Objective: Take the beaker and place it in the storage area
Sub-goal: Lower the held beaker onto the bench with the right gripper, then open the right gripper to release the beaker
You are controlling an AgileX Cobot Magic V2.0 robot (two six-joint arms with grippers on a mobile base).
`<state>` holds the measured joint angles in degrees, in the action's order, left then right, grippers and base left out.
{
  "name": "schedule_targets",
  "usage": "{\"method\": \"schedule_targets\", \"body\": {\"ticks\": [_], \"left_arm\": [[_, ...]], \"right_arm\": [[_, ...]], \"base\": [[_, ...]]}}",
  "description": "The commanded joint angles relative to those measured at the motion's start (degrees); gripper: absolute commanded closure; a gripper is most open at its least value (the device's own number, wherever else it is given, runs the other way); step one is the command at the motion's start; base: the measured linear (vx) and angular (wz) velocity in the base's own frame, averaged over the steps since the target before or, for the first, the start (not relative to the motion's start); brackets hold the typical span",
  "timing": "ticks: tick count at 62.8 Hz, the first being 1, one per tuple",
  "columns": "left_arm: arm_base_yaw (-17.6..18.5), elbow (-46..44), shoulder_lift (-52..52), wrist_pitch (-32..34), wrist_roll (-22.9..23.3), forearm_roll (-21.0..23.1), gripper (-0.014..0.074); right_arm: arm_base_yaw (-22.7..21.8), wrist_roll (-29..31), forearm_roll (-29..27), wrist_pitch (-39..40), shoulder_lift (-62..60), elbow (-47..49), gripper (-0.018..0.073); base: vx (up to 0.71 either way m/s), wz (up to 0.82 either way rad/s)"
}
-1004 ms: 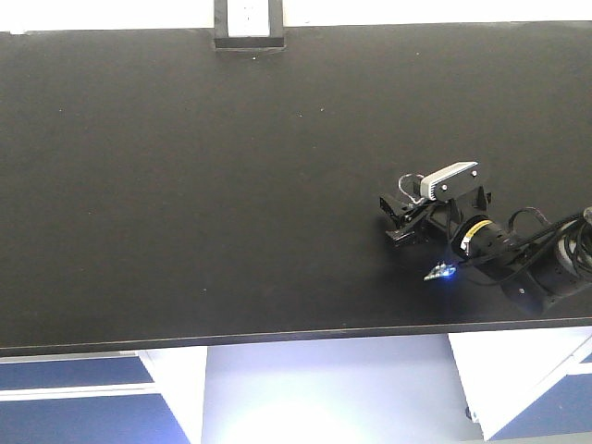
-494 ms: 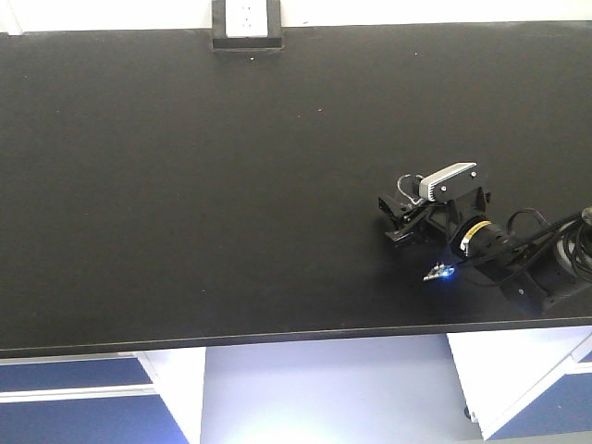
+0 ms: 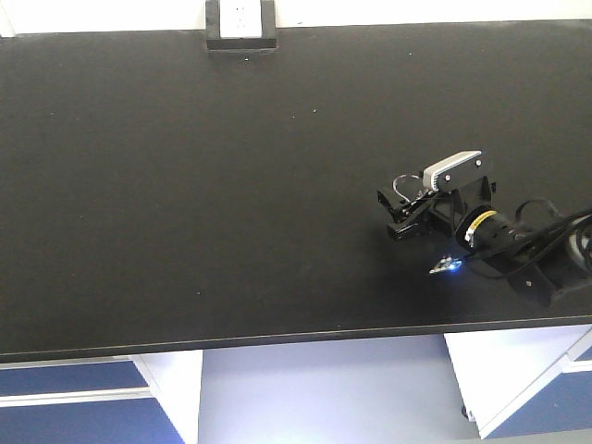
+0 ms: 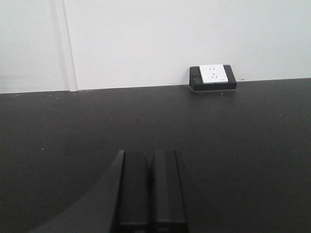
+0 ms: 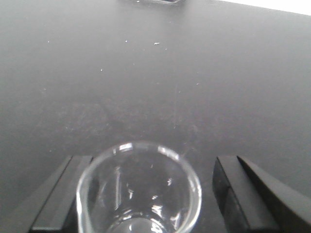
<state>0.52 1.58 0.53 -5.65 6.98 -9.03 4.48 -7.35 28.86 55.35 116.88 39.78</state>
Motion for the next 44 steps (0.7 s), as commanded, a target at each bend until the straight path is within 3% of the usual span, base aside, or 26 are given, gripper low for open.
{"method": "schedule_targets", "body": {"ticks": [1, 20, 27, 44], "left_arm": [[0.01, -1.15, 0.84, 4.53, 0.56, 0.06, 0.0603], [0.01, -1.15, 0.84, 4.53, 0.56, 0.06, 0.0603], [0.01, -1.15, 0.84, 4.53, 0.56, 0.06, 0.0603], [0.01, -1.15, 0.84, 4.53, 0.56, 0.06, 0.0603]], "right_arm": [[-0.08, -1.77, 1.72, 0.36, -5.18, 0.67, -0.0005], [-0.08, -13.17, 10.37, -1.39, -16.51, 0.66, -0.0005], [-0.08, -17.07, 15.31, -6.63, -22.92, 0.66, -0.0005], [-0.08, -38.72, 28.05, -24.13, -44.83, 0.66, -0.0005]], "base": [[0.00, -0.02], [0.00, -0.01], [0.00, 0.00], [0.00, 0.00]]}}
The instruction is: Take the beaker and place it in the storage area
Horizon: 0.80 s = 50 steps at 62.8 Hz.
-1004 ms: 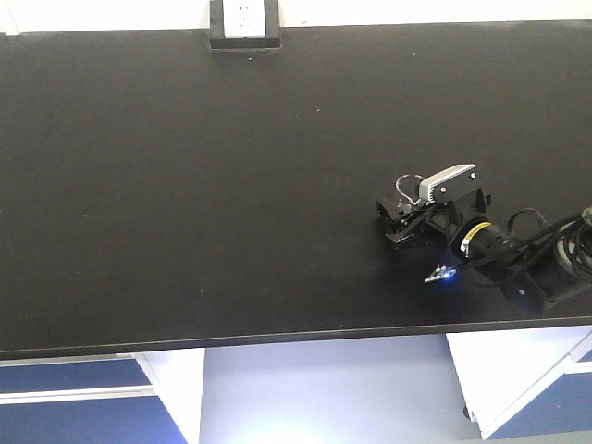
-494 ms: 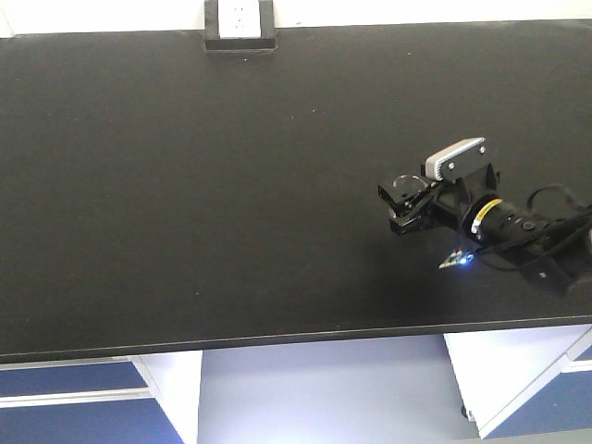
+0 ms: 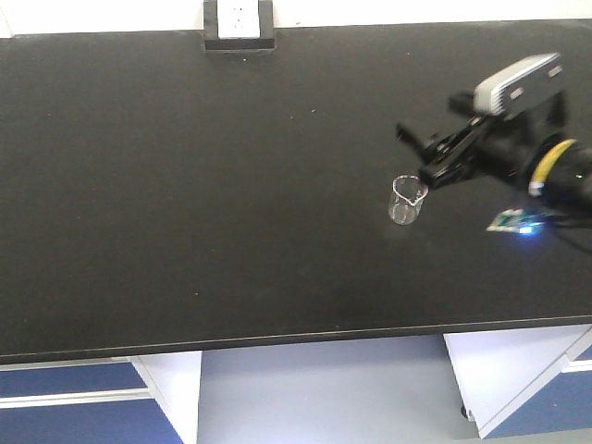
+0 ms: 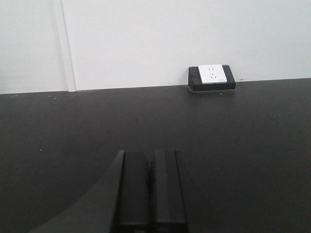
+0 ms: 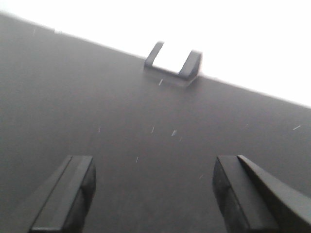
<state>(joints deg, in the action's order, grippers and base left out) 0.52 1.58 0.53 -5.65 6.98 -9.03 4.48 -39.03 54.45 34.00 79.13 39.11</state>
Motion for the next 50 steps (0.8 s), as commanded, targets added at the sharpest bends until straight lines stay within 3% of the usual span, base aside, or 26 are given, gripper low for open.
{"method": "schedule_targets", "body": {"ticks": [1, 17, 25, 42, 50], "left_arm": [[0.01, -1.15, 0.84, 4.53, 0.56, 0.06, 0.0603], [0.01, -1.15, 0.84, 4.53, 0.56, 0.06, 0.0603], [0.01, -1.15, 0.84, 4.53, 0.56, 0.06, 0.0603], [0.01, -1.15, 0.84, 4.53, 0.56, 0.06, 0.0603], [0.01, -1.15, 0.84, 4.53, 0.56, 0.06, 0.0603]], "right_arm": [[-0.08, -8.00, 2.89, -3.81, -8.05, 1.33, -0.0005], [-0.08, -21.15, 7.18, -19.76, -23.97, 1.33, -0.0005], [-0.08, -21.38, 7.12, -23.81, -29.26, 1.33, -0.0005], [-0.08, -21.38, 7.12, -24.47, -31.45, 1.33, -0.0005], [-0.17, -22.08, 6.64, -29.42, -31.40, 1.33, 0.0029]], "base": [[0.00, 0.00], [0.00, 0.00], [0.00, 0.00], [0.00, 0.00], [0.00, 0.00]]}}
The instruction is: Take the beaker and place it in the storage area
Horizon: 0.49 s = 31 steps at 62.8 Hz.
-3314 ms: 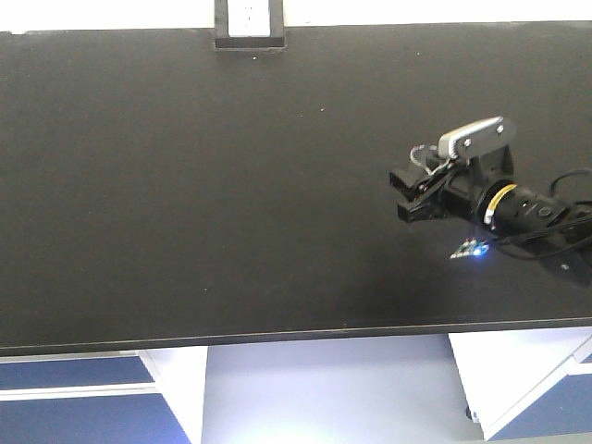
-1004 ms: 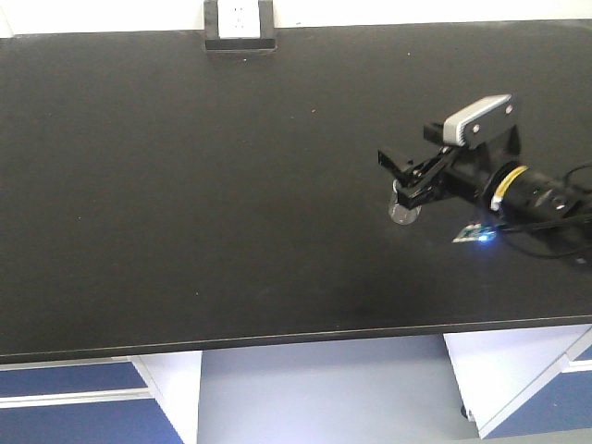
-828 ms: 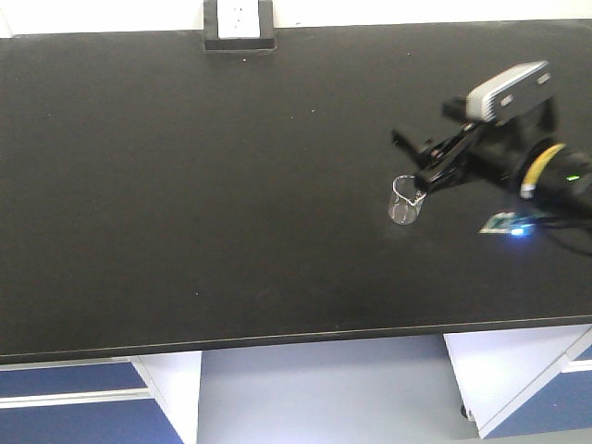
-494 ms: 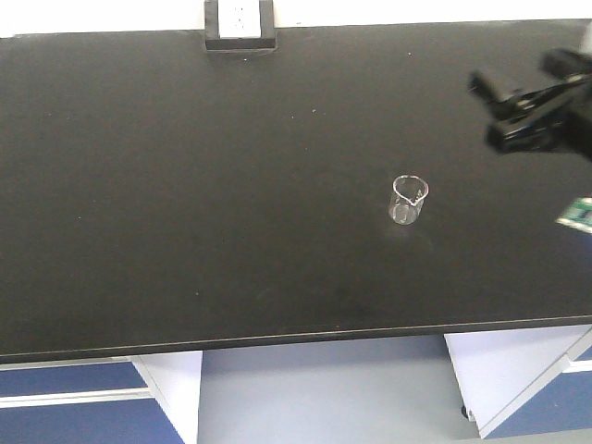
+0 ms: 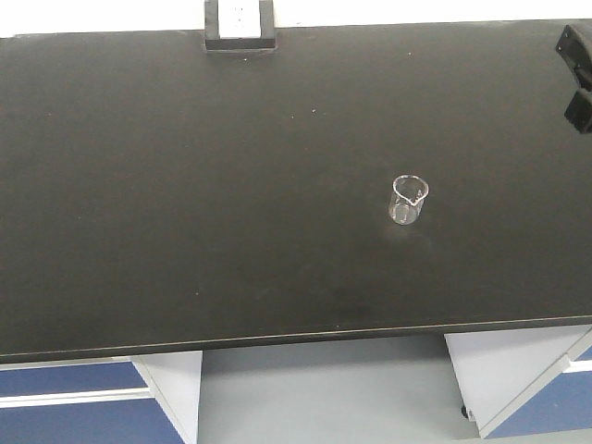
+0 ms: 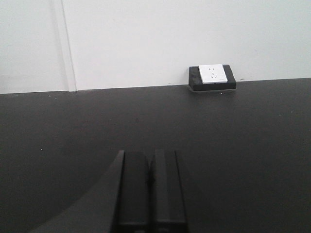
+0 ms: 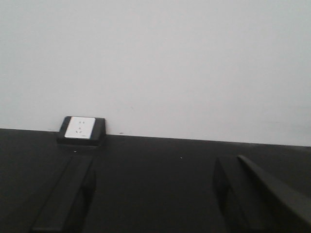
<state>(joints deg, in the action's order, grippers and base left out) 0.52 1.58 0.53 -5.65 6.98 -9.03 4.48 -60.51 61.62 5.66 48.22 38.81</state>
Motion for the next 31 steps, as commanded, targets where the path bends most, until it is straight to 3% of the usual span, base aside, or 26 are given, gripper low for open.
{"method": "schedule_targets", "body": {"ticks": [1, 14, 18, 21, 25, 29, 30, 31], "left_arm": [[0.01, -1.15, 0.84, 4.53, 0.56, 0.06, 0.0603], [0.01, -1.15, 0.84, 4.53, 0.56, 0.06, 0.0603], [0.01, -1.15, 0.84, 4.53, 0.56, 0.06, 0.0603], [0.01, -1.15, 0.84, 4.53, 0.56, 0.06, 0.0603], [0.01, -1.15, 0.84, 4.53, 0.56, 0.06, 0.0603], [0.01, -1.15, 0.84, 4.53, 0.56, 0.06, 0.0603], [0.01, -1.15, 0.84, 4.53, 0.56, 0.06, 0.0603], [0.01, -1.15, 0.84, 4.53, 0.56, 0.06, 0.0603]], "right_arm": [[-0.17, -0.77, -0.46, -1.09, -0.49, 1.62, 0.0038], [-0.17, -0.78, 0.05, -0.07, -2.89, 1.62, 0.0277], [-0.17, -0.78, 3.51, 0.15, -4.34, 1.62, 0.0383], [-0.17, -1.23, 9.13, 0.22, -5.54, 1.62, 0.0470], [-0.17, -5.90, 22.15, 1.68, -7.32, 1.62, 0.0571], [-0.17, -15.29, 37.64, 1.97, -8.75, 1.62, 0.0573], [-0.17, -20.18, 40.83, 1.82, -9.09, 1.62, 0.0572], [-0.17, -23.27, 40.95, 1.51, -9.39, 1.62, 0.0571]], "base": [[0.00, 0.00], [0.00, 0.00], [0.00, 0.00], [0.00, 0.00], [0.00, 0.00], [0.00, 0.00], [0.00, 0.00], [0.00, 0.00]]}}
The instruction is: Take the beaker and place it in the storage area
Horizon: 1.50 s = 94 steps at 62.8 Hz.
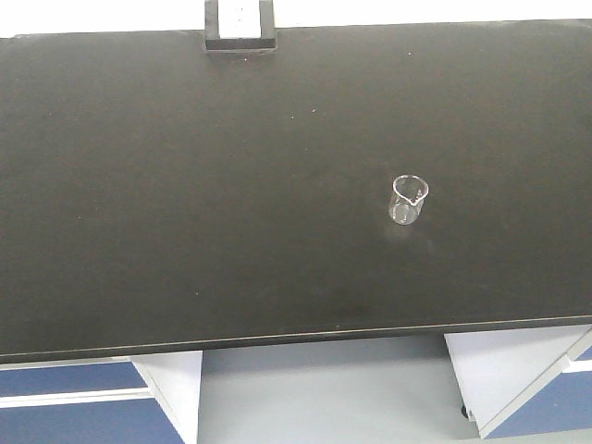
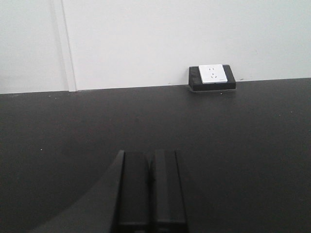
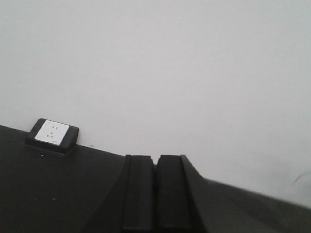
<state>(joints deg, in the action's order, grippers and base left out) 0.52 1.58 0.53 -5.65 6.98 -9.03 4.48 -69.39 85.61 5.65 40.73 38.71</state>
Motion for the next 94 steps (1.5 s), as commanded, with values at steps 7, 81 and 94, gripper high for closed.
{"method": "schedule_targets", "body": {"ticks": [7, 81, 94], "left_arm": [[0.01, -1.15, 0.84, 4.53, 0.56, 0.06, 0.0603], [0.01, -1.15, 0.84, 4.53, 0.56, 0.06, 0.0603], [0.01, -1.15, 0.84, 4.53, 0.56, 0.06, 0.0603]], "right_arm": [[-0.17, -38.74, 16.95, -3.67, -3.32, 0.29, 0.0569], [-1.77, 59.53, -77.33, -3.94, -21.79, -22.39, 0.0565], [-6.43, 67.26, -85.61, -6.17, -35.20, -31.89, 0.0565]], "base": [[0.00, 0.00], [0.00, 0.00], [0.00, 0.00]]}}
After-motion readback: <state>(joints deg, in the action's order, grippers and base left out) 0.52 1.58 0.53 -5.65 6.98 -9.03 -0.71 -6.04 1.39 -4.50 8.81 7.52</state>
